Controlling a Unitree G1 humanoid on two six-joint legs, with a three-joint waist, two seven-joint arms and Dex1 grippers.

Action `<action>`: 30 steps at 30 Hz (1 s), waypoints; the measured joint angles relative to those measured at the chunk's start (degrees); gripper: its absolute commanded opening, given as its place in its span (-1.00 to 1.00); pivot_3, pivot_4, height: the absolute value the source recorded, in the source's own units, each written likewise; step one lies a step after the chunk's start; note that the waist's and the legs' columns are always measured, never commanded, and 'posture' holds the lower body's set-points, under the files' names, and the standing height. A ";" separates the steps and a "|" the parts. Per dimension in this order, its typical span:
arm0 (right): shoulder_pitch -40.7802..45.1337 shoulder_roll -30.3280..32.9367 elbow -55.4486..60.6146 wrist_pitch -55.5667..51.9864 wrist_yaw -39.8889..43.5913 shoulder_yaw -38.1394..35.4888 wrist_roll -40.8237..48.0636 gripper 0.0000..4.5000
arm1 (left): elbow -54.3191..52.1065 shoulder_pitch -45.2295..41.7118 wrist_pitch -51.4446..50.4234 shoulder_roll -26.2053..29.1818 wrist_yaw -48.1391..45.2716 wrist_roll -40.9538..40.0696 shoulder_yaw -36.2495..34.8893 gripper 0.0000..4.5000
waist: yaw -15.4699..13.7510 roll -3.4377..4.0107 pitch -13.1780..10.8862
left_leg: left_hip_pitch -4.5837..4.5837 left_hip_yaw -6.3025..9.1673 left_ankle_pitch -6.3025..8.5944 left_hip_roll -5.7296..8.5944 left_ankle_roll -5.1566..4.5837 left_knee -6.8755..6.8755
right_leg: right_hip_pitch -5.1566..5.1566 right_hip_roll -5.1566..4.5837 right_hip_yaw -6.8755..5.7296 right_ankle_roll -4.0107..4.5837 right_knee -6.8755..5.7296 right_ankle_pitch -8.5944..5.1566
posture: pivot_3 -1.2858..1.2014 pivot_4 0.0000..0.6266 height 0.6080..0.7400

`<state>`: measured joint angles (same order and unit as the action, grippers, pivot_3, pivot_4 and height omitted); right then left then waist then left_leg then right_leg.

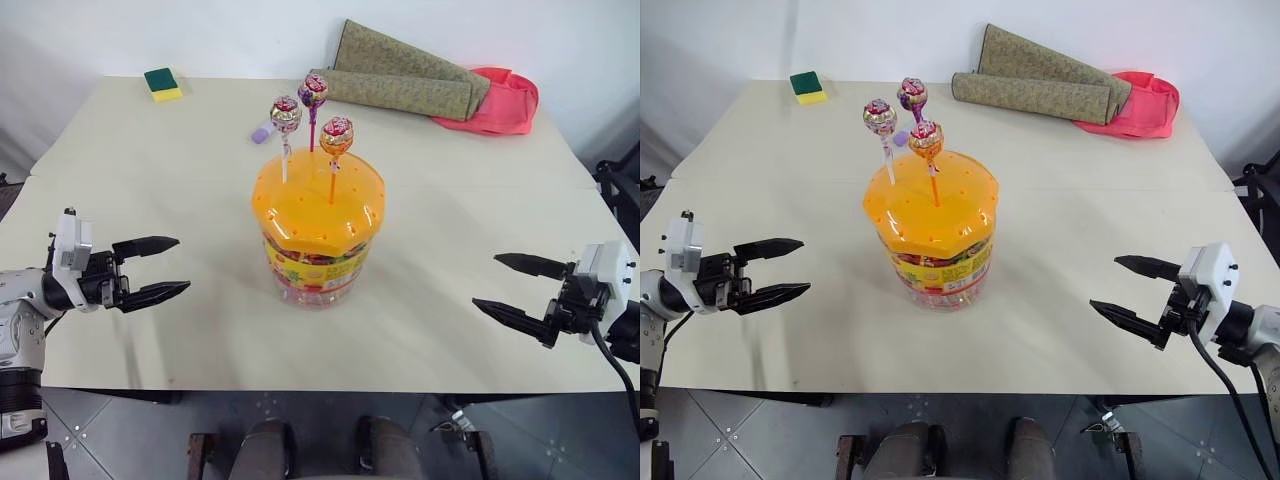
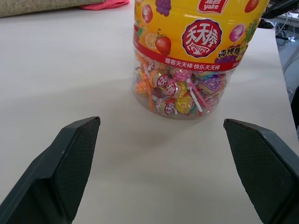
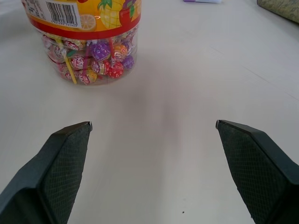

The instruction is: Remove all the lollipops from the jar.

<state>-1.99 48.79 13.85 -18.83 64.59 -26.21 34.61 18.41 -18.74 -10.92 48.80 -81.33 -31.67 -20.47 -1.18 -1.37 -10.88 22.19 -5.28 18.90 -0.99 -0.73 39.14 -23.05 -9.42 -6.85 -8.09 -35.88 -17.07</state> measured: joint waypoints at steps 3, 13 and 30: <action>0.70 0.00 -0.56 0.02 0.09 0.03 0.00 0.98 | 0.02 0.17 0.19 0.20 -0.01 0.05 0.01 1.00 | 0.00 0.00 0.00 | 0.00 0.00 0.00 0.00 0.00 0.00 | 0.00 0.00 -0.01 0.00 0.00 0.00 | 0.03 -0.52 1.00; 5.79 0.00 -0.18 -0.28 -0.26 3.34 0.41 0.98 | -4.90 -0.99 -8.34 3.98 5.92 -1.04 -1.41 1.00 | 0.05 0.00 0.00 | 0.00 0.02 0.00 -0.02 0.00 0.00 | 0.01 0.00 -0.01 0.00 0.01 0.00 | 0.03 -0.52 1.00; 12.15 0.59 6.67 -6.02 -2.07 3.11 7.86 0.98 | -13.43 -30.94 -21.71 0.15 3.98 -10.61 9.64 1.00 | 0.15 0.00 -0.01 | -0.01 0.10 0.00 -0.01 0.00 0.06 | 0.16 0.05 -0.11 -0.01 0.07 0.01 | 0.03 -0.52 1.00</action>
<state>10.16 49.38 20.52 -24.84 62.52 -23.10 42.47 4.98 -49.68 -32.63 48.95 -77.35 -42.28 -10.83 -1.03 -1.36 -10.89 22.17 -5.18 18.90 -1.00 -0.73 39.20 -22.89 -9.37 -6.96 -8.10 -35.81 -17.07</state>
